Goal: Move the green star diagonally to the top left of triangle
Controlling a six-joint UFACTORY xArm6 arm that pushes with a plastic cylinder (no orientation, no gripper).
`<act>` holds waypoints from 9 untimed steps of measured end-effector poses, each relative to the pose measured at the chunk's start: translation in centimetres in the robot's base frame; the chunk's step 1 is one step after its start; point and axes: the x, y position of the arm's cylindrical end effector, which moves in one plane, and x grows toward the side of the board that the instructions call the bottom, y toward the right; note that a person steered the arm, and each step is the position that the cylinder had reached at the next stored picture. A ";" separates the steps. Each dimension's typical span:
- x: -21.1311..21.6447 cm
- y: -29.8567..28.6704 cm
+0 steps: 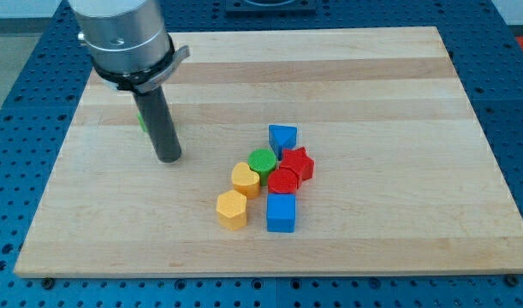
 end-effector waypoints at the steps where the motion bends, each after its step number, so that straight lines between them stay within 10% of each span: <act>1: -4.0 -0.3; 3: -10.8 -1.4; 9: -3.7 -3.6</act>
